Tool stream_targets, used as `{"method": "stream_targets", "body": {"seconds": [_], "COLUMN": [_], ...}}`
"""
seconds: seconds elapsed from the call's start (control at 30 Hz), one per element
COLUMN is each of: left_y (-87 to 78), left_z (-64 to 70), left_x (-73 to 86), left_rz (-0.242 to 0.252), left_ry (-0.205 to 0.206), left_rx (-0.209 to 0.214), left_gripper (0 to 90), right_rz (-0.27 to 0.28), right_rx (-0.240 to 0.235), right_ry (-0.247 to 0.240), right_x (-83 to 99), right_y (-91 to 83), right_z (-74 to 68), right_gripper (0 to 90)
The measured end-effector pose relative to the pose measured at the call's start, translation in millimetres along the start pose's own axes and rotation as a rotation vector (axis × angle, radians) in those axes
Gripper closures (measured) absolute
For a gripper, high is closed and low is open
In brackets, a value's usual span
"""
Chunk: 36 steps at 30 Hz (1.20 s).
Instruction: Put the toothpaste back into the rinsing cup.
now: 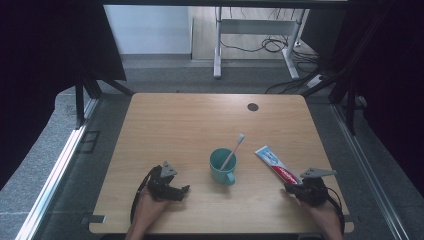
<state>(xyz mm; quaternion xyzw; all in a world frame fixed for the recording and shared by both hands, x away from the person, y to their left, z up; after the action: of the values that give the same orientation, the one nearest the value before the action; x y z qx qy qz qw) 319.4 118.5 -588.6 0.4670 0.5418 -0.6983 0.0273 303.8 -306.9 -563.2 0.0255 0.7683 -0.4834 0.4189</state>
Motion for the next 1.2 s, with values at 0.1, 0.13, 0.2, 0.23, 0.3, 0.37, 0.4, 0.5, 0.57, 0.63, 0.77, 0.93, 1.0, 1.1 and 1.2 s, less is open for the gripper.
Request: {"method": "stream_targets", "body": {"seconds": [0.1,0.13,0.2,0.23,0.3,0.37,0.4,0.5,0.57,0.63,0.77,0.93,1.0,1.1,1.2], "left_y": [0.0,0.0,0.0,0.0,0.0,0.0,0.0,0.0,0.0,0.0,0.0,-0.1,-0.1,-0.1,-0.1], "left_z": [0.1,0.1,0.1,0.1,0.1,0.1,0.1,0.1,0.1,0.2,0.2,0.2,0.3,0.2,0.2], "left_x": [0.0,0.0,0.0,0.0,0.0,0.0,0.0,0.0,0.1,0.1,0.1,0.1,0.1,0.1,0.1], "left_rz": [0.000,0.000,0.000,0.000,0.000,0.000,0.000,0.000,0.000,0.000,0.000,-0.001,0.000,0.000,0.000], "left_ry": [-0.001,-0.001,-0.001,-0.001,-0.001,-0.001,-0.002,-0.002,-0.002,-0.002,-0.003,-0.002,-0.003,-0.003,-0.003], "left_rx": [0.000,0.000,0.000,0.000,0.000,-0.001,-0.001,-0.001,-0.001,-0.001,-0.001,-0.002,-0.002,-0.002,-0.001], "left_gripper": [7.7,7.7,7.6,7.7,7.7,7.7,7.7,7.7,7.7,7.7,7.7,7.7,7.7,7.7,7.6], "right_rz": [0.000,0.000,-0.003,-0.008,-0.008,-0.008,-0.008,-0.014,-0.024,-0.031,-0.057,-0.096,-0.114,-0.148,-0.185], "right_rx": [-0.002,-0.002,-0.005,0.001,0.008,0.000,0.001,0.017,0.034,0.040,0.081,0.090,0.097,0.106,0.102], "right_ry": [-0.013,-0.013,-0.016,-0.022,-0.023,-0.019,-0.018,-0.028,-0.031,-0.019,0.003,0.031,0.031,0.025,0.025], "right_x": [-3.2,-3.2,-5.2,-6.8,-7.5,-9.0,-9.8,-12.8,-14.3,-15.7,-17.2,-16.7,-16.8,-17.8,-20.5], "right_y": [-1.7,-1.7,-4.1,-6.5,-7.9,-11.0,-12.7,-18.6,-21.8,-24.5,-28.4,-27.2,-25.8,-22.5,-18.7], "right_z": [-3.7,-3.7,-5.2,-5.5,-5.1,-5.1,-4.9,-4.8,-3.7,-1.8,6.3,16.1,18.3,20.7,22.5], "right_gripper": [80.1,80.1,75.2,69.4,67.8,64.5,62.9,58.0,55.8,53.6,47.0,39.6,36.9,33.5,31.5]}}
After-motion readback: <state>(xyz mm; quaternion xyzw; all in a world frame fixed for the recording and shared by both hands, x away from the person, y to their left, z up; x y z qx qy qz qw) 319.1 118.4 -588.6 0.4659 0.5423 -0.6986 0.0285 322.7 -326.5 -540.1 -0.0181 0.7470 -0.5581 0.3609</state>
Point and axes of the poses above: each handheld gripper's, and its own axes: y roughly forward along the jaws, x roughly out of its underside, z roughly to its right, the point moved 6 cm from there along y, roughly forward along the jaws, and after that the axes turned 4 degrees about -x, right-handed, at the moved point
